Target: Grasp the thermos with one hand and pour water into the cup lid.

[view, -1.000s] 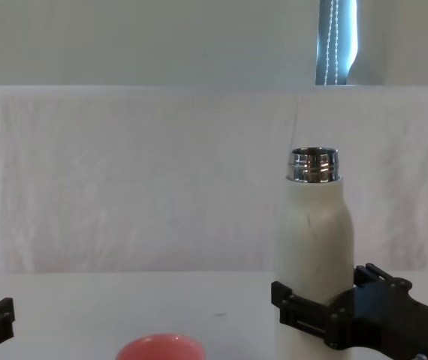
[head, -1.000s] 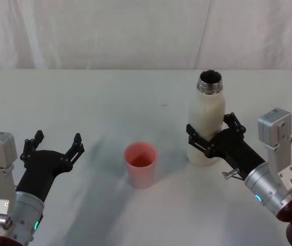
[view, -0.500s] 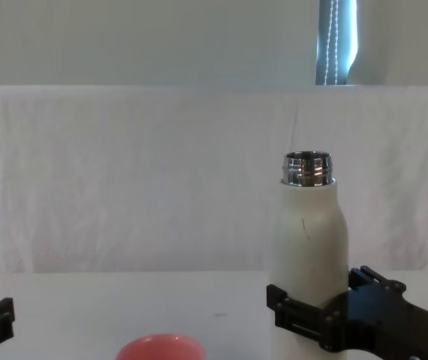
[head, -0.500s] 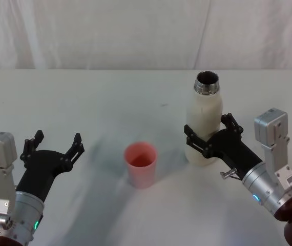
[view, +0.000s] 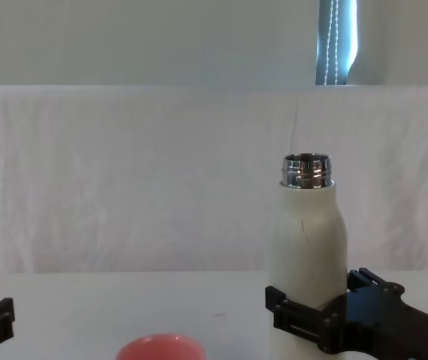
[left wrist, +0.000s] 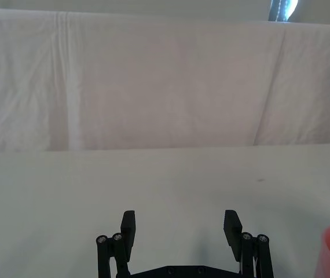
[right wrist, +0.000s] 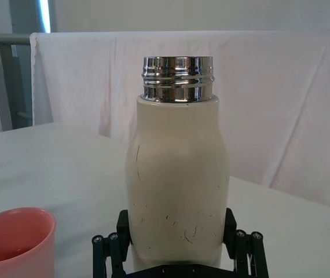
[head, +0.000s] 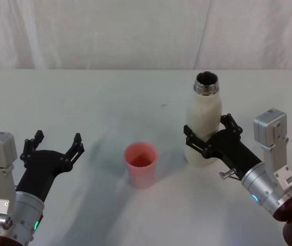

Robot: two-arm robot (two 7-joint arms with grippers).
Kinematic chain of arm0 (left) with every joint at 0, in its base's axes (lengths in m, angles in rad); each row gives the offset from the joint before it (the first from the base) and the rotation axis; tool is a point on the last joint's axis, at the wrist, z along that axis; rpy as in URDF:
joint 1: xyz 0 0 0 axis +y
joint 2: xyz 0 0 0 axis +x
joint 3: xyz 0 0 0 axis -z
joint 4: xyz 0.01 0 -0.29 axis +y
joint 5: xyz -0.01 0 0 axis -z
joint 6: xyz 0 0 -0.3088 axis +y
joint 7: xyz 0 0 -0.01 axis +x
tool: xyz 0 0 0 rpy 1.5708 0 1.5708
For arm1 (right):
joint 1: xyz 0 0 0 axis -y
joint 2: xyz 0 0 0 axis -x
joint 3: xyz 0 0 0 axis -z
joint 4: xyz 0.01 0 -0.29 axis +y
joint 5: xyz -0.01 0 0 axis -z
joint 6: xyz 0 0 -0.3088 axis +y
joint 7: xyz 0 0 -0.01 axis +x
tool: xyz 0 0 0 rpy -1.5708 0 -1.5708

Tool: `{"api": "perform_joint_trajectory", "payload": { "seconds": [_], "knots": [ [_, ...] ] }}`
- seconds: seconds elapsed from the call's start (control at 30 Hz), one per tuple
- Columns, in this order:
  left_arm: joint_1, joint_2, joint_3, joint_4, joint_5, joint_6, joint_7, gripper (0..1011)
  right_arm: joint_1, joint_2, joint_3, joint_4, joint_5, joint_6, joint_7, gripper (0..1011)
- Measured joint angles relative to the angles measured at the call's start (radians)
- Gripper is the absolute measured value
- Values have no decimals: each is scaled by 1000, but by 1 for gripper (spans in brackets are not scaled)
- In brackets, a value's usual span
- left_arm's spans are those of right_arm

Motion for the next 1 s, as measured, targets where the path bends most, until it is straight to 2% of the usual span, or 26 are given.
{"api": "perform_joint_trajectory", "payload": {
  "seconds": [0.43,0.57,1.0],
  "knots": [
    [0,0,0,0,0,0,0,1001,0,0,0,1,1,-1,0,951],
    [0,0,0,0,0,0,0,1001,0,0,1,1,2,-1,-1,1003],
    [0,0,0,0,0,0,0,1001,0,0,0,0,2,-1,-1,1003]
  ]
}}
